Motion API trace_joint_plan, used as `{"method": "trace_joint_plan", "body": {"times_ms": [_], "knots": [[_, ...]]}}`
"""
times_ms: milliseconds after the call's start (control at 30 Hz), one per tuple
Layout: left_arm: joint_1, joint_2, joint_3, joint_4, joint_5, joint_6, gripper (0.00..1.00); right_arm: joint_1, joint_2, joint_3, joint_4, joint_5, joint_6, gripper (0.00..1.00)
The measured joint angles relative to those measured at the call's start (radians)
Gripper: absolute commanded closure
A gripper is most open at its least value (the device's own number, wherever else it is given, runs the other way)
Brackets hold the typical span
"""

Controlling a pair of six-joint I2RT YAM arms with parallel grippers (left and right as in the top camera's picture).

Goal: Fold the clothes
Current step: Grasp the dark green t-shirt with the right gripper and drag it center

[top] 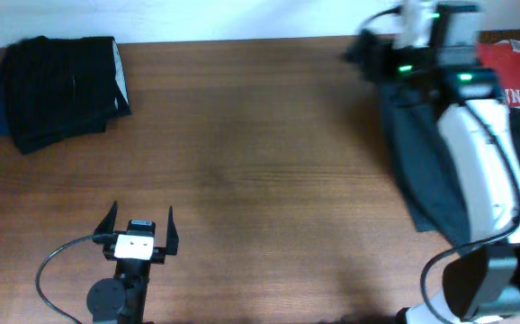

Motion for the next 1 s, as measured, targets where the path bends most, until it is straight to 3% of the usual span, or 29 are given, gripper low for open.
{"method": "trace_joint_plan", "body": {"times_ms": [133, 167, 233, 300, 367, 467, 633, 733, 833, 933, 1000], "knots": [[0.0, 0.0, 0.0, 0.0, 0.0, 0.0, 0.01, 0.309, 0.039, 0.0, -0.003, -0.053, 0.003, 0.96], [0.0, 0.0, 0.0, 0.0, 0.0, 0.0, 0.01, 0.403, 0.059, 0.0, -0.003, -0.063, 0.005, 0.89], [0.0, 0.0, 0.0, 0.0, 0.0, 0.0, 0.01, 0.522, 0.079, 0.0, 0.003, -0.07, 0.01, 0.46], [0.0, 0.0, 0.0, 0.0, 0.0, 0.0, 0.01, 0.6, 0.079, 0.001, 0.014, -0.083, 0.011, 0.17], [0.0, 0.0, 0.0, 0.0, 0.0, 0.0, 0.01, 0.615, 0.079, 0.016, -0.009, -0.093, 0.009, 0.01], [0.0, 0.0, 0.0, 0.0, 0.0, 0.0, 0.01, 0.499, 0.076, 0.1, -0.155, -0.079, 0.009, 0.01], [0.0, 0.0, 0.0, 0.0, 0.0, 0.0, 0.01, 0.109, 0.05, 0.192, -0.398, -0.021, 0.01, 0.01], [0.0, 0.0, 0.0, 0.0, 0.0, 0.0, 0.01, -0.034, 0.062, 0.166, -0.317, 0.005, 0.011, 0.01], [0.0, 0.0, 0.0, 0.0, 0.0, 0.0, 0.01, -0.089, 0.168, 0.164, -0.208, 0.074, 0.017, 0.01], [0.0, 0.0, 0.0, 0.0, 0.0, 0.0, 0.01, -0.124, 0.304, 0.156, -0.204, 0.154, 0.085, 0.0], [0.0, 0.0, 0.0, 0.0, 0.0, 0.0, 0.01, -0.174, 0.384, 0.147, -0.233, 0.186, 0.13, 0.07]]}}
